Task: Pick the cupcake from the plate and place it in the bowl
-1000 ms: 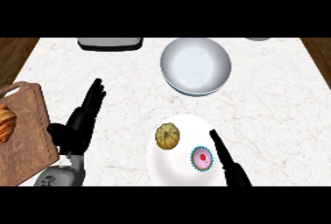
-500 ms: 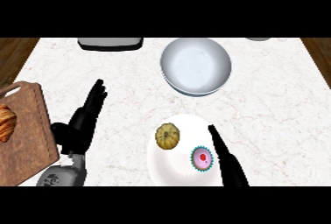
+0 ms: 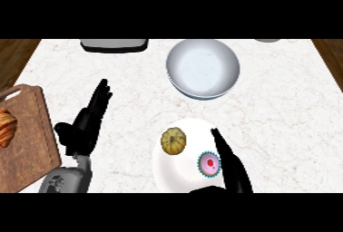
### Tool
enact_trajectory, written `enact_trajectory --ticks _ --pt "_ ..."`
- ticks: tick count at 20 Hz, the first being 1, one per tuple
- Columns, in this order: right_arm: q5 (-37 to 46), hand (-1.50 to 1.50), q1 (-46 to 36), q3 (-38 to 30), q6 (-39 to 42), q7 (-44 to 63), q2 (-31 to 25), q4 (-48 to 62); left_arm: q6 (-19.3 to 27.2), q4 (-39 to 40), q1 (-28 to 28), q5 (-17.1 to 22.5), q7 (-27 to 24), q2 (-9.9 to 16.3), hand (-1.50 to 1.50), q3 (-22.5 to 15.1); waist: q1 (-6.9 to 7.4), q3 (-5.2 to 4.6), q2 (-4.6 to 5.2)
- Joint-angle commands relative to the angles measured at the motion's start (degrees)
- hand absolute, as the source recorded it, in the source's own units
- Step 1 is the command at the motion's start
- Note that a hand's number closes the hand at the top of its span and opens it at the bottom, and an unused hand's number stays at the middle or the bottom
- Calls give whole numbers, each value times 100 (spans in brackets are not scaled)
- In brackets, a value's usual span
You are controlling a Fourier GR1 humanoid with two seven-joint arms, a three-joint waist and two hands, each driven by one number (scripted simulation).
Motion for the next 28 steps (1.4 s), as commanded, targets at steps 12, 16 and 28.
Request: enact_trajectory --ticks 12,16,28 --pt "514 150 -398 486 444 -405 256 478 -109 64 -92 -81 31 -41 0 157 -3 0 -1" --pt "29 150 -1052 1208 -128 303 262 330 -281 153 58 36 -194 15 0 203 33 0 5" --pt "-713 150 -4883 2154 -3099 1492 274 1206 -338 -138 -159 -8 268 -16 0 -16 376 -3 -2"
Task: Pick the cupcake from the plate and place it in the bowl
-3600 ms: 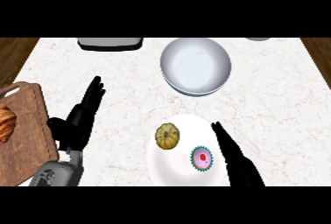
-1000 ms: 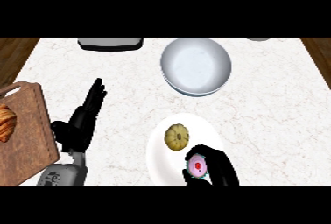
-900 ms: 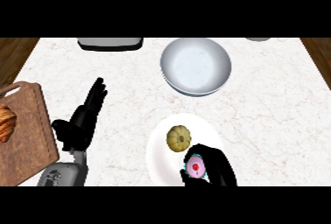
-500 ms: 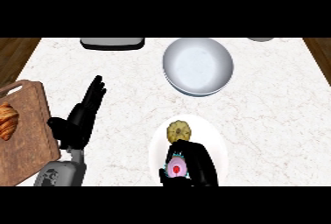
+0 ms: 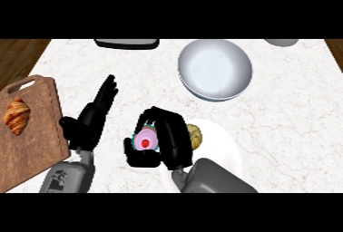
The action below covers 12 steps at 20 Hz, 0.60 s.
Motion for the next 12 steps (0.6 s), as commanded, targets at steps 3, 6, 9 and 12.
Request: enact_trajectory --ticks 3,6,9,12 --pt "635 150 -1766 303 -930 1015 10 448 -107 210 -273 206 33 236 0 407 -145 -14 -37" --pt "970 150 -2577 488 -876 2153 10 576 -77 302 -168 106 -78 149 0 282 -198 -17 -60" --pt "1069 150 -3473 246 -552 3026 10 795 216 159 108 -187 -41 -229 0 -133 -154 -17 -77" --pt "1100 150 -4069 167 -111 3737 10 984 -53 148 -45 124 -1 127 0 281 -179 -17 -65"
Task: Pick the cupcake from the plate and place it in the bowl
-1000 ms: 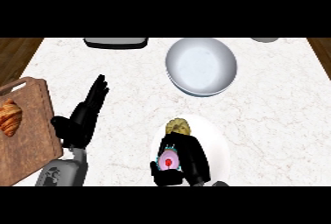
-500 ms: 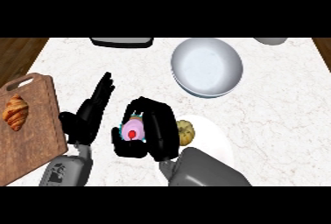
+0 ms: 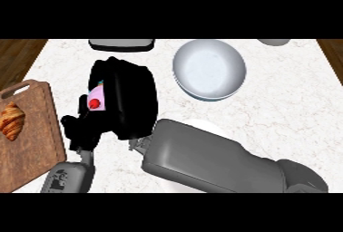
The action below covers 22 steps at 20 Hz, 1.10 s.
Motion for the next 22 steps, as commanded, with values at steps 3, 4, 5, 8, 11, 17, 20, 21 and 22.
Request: enact_trajectory --ticks 3,4,5,8,11,17,20,21,22 --pt "37 150 -1540 -561 480 1415 17 355 -34 -98 66 58 40 16 0 41 -53 1 2" --pt "-126 150 -1622 -748 437 1084 17 718 -75 -141 11 43 40 53 0 25 -32 2 30" --pt "-9 150 -1489 -610 368 1302 17 632 3 -303 166 -70 41 46 0 -49 -62 5 15" --pt "-124 150 -1916 -856 258 1137 17 1408 -72 -60 27 40 -41 69 0 81 -11 -1 52" --pt "-208 150 -1868 -1318 585 668 17 1784 120 -406 123 -117 173 -77 0 -103 -87 8 39" --pt "-101 150 -1717 -1261 865 323 -185 2498 26 108 -66 15 -120 -16 0 147 -181 4 60" --pt "-109 150 -1682 -1214 1251 44 -367 3054 -29 -149 90 23 -46 33 0 97 -125 4 64" --pt "-61 150 -1611 -1157 1414 23 -500 2995 63 -329 46 33 224 38 0 150 -154 9 38" --pt "-37 150 -1719 -1341 1175 -222 -320 3343 14 -168 201 -61 -97 -25 0 9 -96 6 67"
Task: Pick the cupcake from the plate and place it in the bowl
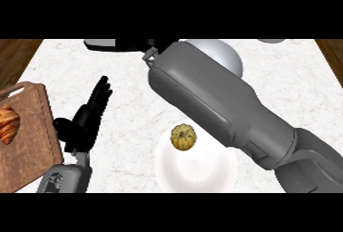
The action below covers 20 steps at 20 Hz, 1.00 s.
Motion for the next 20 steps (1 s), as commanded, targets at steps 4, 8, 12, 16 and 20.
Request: enact_trajectory --ticks 4,8,12,16,20 --pt "241 150 341 -182 187 -538 -182 913 -94 -38 13 59 1 77 0 74 0 2 7" --pt "391 150 765 -363 -234 -857 -242 1114 124 246 -107 -234 -207 -114 0 -99 -41 3 6" --pt "286 150 1036 -659 -211 -1688 -503 1563 15 86 -100 -55 -22 -38 0 25 4 5 16" --pt "199 150 1162 -980 -414 -2135 -430 2192 140 -32 -18 -136 92 -215 0 -127 61 6 35" --pt "-609 150 1531 -1690 -215 -2746 -488 2030 -113 -20 60 9 -126 -27 0 -8 59 10 40"
